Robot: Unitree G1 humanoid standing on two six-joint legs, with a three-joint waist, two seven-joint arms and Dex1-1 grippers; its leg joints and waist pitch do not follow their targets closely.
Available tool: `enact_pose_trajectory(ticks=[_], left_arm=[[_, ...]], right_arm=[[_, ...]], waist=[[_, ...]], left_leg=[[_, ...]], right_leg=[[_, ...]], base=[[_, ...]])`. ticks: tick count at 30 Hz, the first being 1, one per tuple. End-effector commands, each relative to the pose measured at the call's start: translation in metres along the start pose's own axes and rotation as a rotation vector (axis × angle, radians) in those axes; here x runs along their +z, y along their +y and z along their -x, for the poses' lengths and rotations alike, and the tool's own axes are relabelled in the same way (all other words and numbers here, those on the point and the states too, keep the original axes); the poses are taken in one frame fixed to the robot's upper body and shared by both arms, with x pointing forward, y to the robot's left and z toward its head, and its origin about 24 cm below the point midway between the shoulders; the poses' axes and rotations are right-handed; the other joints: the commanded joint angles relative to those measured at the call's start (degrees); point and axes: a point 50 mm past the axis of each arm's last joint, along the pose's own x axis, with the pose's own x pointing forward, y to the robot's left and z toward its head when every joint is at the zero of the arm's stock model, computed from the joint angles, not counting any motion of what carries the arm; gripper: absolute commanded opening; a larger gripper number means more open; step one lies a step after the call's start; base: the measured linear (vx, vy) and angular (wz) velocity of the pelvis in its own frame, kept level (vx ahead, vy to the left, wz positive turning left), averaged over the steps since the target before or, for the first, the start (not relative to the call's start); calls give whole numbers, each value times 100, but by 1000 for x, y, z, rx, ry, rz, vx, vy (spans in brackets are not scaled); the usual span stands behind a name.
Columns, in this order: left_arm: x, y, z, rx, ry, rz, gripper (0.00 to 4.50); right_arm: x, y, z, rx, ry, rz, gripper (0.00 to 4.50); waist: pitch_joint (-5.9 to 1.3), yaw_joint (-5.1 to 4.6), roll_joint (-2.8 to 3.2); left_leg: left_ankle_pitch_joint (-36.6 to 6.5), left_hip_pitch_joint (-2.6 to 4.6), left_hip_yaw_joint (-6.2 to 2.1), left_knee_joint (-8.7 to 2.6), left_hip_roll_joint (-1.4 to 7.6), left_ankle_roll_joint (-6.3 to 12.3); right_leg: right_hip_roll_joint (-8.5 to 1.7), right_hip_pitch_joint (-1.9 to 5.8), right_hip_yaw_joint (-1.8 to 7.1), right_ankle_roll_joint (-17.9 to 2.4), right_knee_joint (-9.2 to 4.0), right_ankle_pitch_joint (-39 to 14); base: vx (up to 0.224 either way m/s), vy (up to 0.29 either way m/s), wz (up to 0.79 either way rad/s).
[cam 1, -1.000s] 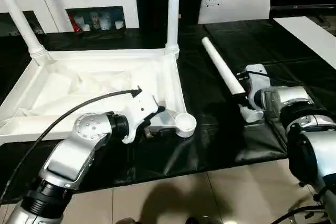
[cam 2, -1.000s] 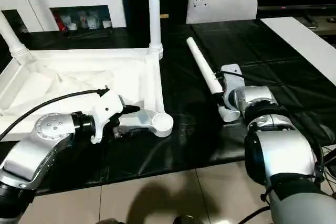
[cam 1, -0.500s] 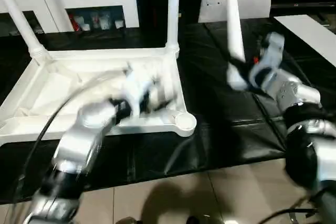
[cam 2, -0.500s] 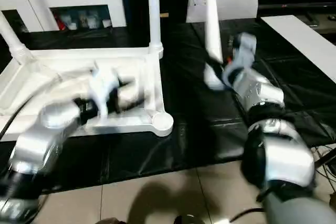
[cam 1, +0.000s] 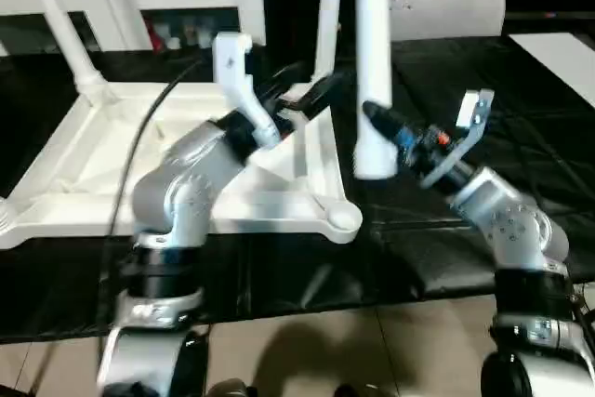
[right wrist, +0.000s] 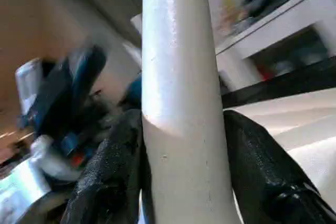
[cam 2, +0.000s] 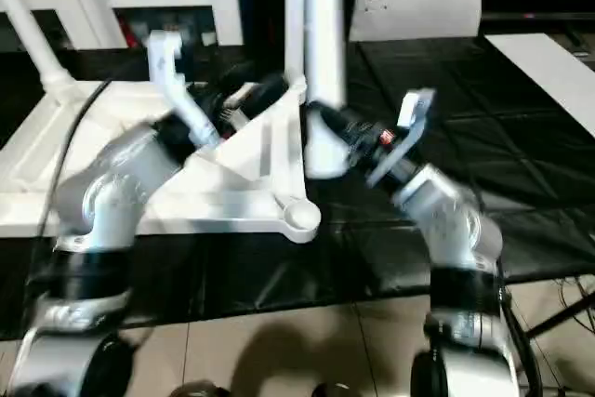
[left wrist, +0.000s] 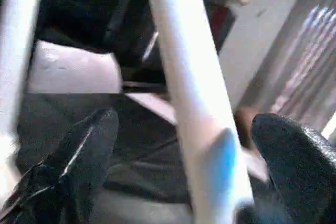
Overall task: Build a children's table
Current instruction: Pick table leg
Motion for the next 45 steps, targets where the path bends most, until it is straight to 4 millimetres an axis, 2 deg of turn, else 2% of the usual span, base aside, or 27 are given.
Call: enact_pose_trajectory(ticks=[1,2,4,5,6,11,12,20,23,24,28,29,31,36,38,41,45], left_arm=[[1,2,-1,-7,7,39,450],[0,1,-2,-15,4,51,450],[3,-2,-4,-36,-20,101,450],[5,-4,-4,-64,-40,128,450],[7,-6,-3,-87,-54,146,424],[7,-9,2,-155,-56,159,424],[7,-10,3,-166,-54,163,417],[8,-9,8,-182,-60,195,417],[8,-8,9,-194,-60,178,417],[8,-8,10,-194,-63,170,417],[8,-8,11,-205,-61,155,417],[8,-8,11,-208,-64,160,417],[9,-8,11,-212,-74,157,417],[8,-8,13,-246,-57,-11,417],[5,-6,14,-248,-30,-56,417],[2,-4,16,-243,0,-91,378],[2,-1,17,-230,-1,-109,347]], right_arm=[[2,13,-2,76,11,-4,188],[0,16,-1,92,19,-16,188],[-3,22,1,109,37,-23,188],[-4,24,1,112,44,-25,188],[-5,25,2,115,50,-27,188],[-8,27,4,130,73,-41,188],[-9,28,5,134,85,-39,188],[-14,27,2,103,106,-4,188],[-15,26,1,101,110,1,188],[-15,26,1,101,115,7,188],[-15,26,1,99,120,18,188],[-15,26,1,98,123,23,188],[-15,26,1,95,127,31,188],[-18,27,1,102,159,53,188],[-19,27,1,102,168,62,188],[-19,26,1,104,177,69,188],[-20,26,0,105,190,81,188]], waist=[[-466,39,-91],[-464,34,-60],[-471,29,-58],[-474,24,-66],[-474,22,-71],[-459,30,-77],[-457,35,-96],[-449,33,-104],[-449,27,-95],[-448,29,-75],[-450,17,-77],[-448,19,-54],[-444,13,-63],[-446,12,-64],[-446,0,-73],[-443,2,-56],[-445,1,-57]], left_leg=[[-347,30,-138,-357,315,525],[-355,33,-154,-367,323,499],[-372,48,-162,-369,350,449],[-365,34,-169,-373,355,433],[-371,25,-168,-372,347,430],[-370,20,-157,-375,322,412],[-375,22,-156,-376,316,395],[-421,13,-154,-379,303,335],[-422,22,-157,-380,308,328],[-424,26,-164,-385,314,323],[-446,22,-169,-387,325,308],[-457,25,-172,-388,324,301],[-499,29,-165,-386,315,291],[-485,31,-184,-403,325,294],[-513,30,-176,-398,328,278],[-543,35,-174,-400,329,268],[-527,39,-173,-394,334,263]], right_leg=[[-530,386,380,-68,-553,-2305],[-528,380,369,-4,-565,-2352],[-532,368,364,18,-585,-2305],[-537,381,363,1,-572,-2243],[-545,384,361,-21,-572,-2218],[-548,377,371,58,-589,-2322],[-553,381,366,115,-596,-2393],[-549,377,354,239,-615,-2533],[-543,371,355,294,-620,-2532],[-544,369,352,298,-622,-2526],[-547,372,357,270,-609,-2453],[-548,372,356,261,-609,-2454],[-549,373,352,267,-627,-2510],[-538,372,366,413,-615,-2507],[-546,372,365,375,-613,-2478],[-552,368,363,331,-616,-2522],[-554,367,361,273,-614,-2501]], base=[[0,0,0],[0,0,0],[0,0,0],[0,0,0],[0,0,0],[0,0,0],[0,0,0],[0,0,0],[0,0,0],[0,0,0],[0,0,0],[0,0,0],[0,0,0],[0,0,0],[0,0,0],[0,0,0],[0,0,0]])
